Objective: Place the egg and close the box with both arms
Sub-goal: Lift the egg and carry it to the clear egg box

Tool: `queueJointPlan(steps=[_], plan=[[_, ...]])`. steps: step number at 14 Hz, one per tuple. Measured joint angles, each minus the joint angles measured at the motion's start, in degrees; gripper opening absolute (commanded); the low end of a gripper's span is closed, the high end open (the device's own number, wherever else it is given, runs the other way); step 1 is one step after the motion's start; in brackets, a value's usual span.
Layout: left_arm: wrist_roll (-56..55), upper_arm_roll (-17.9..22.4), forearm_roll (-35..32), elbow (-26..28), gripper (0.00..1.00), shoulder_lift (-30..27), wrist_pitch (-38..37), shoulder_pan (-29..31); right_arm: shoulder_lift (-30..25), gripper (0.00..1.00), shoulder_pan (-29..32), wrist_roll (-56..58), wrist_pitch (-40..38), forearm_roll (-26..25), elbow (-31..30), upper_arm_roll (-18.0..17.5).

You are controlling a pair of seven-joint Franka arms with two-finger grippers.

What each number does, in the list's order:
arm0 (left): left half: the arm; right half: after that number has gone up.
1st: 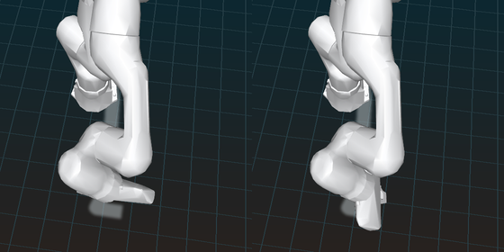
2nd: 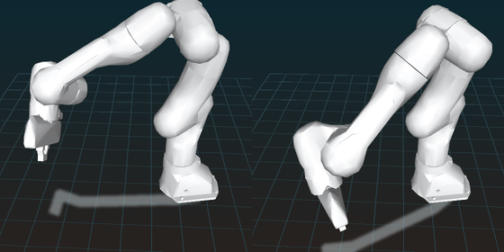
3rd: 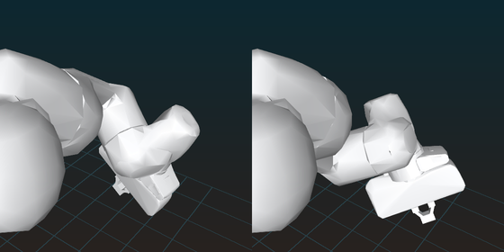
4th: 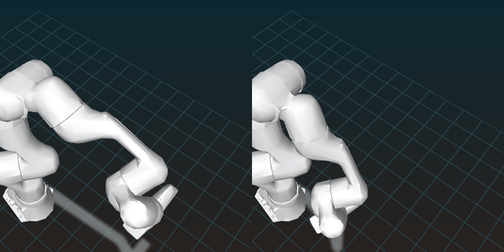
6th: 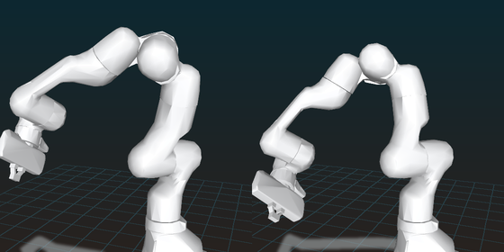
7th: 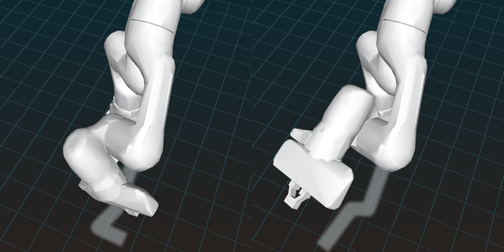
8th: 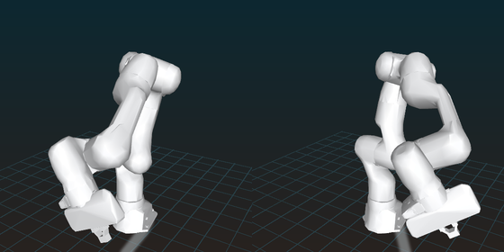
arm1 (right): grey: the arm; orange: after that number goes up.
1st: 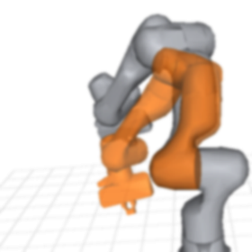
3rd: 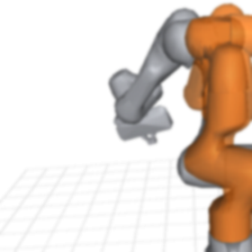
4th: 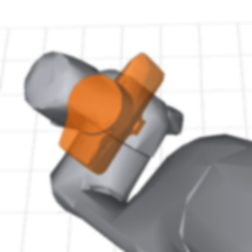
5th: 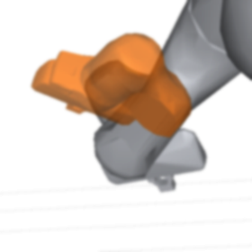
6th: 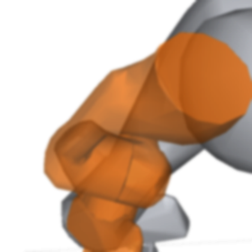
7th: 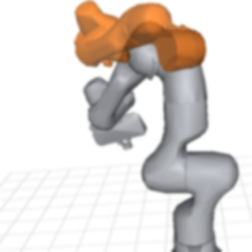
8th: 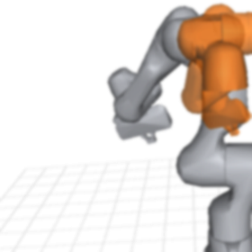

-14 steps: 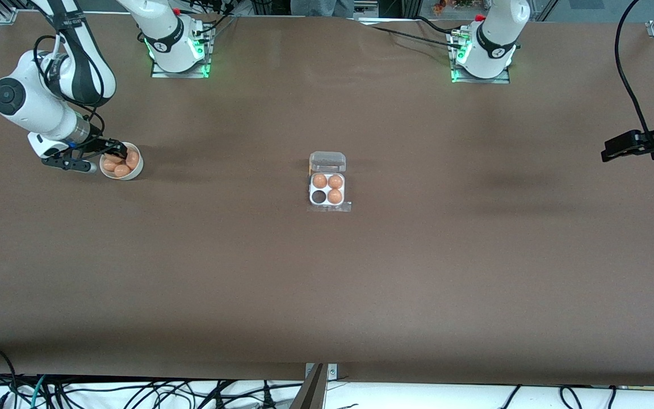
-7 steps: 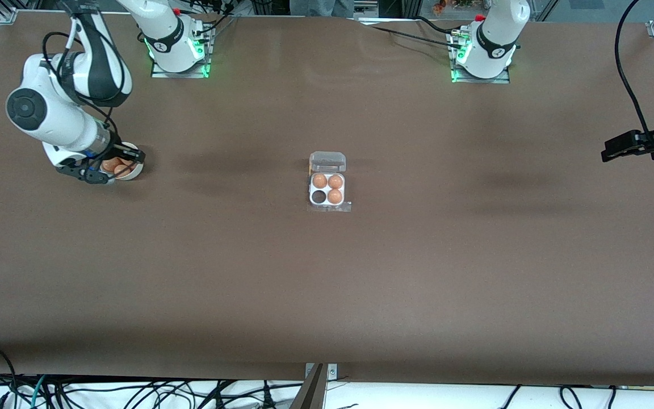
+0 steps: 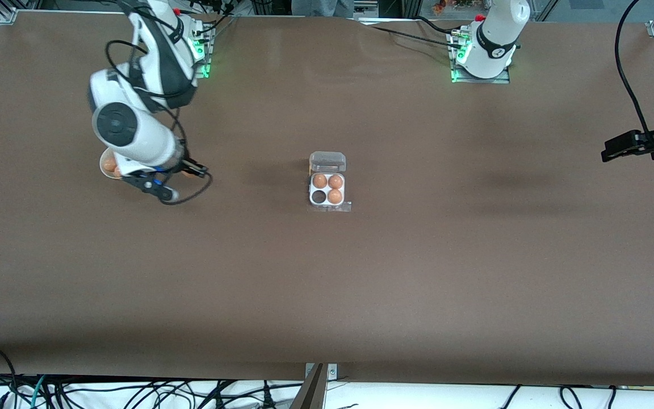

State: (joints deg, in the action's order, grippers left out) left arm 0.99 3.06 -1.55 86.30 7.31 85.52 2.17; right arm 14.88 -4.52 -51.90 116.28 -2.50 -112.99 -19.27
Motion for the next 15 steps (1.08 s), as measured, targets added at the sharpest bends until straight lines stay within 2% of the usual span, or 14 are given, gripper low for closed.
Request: queueJointPlan(steps=[3, 9, 12, 15], plan=[[0.00, 0.00, 0.00, -0.01, 1.00, 0.00, 0.00, 0.00, 7.34, 0.38, -7.19, -9.78, 0.05, -0.01, 7.79, -0.11], [0.00, 0.00, 0.00, -0.03, 1.00, 0.00, 0.00, 0.01, 19.24, 0.36, -16.79, -17.26, 0.71, -0.01, 20.39, -0.14], [0.00, 0.00, 0.00, -0.03, 1.00, 0.01, 0.00, 0.01, 23.81, 0.36, -19.55, -18.32, 1.82, -0.01, 26.39, -0.10], [0.00, 0.00, 0.00, -0.03, 1.00, 0.05, 0.00, 0.01, 26.58, 0.36, -20.65, -18.64, 4.61, -0.03, 29.60, -0.10]])
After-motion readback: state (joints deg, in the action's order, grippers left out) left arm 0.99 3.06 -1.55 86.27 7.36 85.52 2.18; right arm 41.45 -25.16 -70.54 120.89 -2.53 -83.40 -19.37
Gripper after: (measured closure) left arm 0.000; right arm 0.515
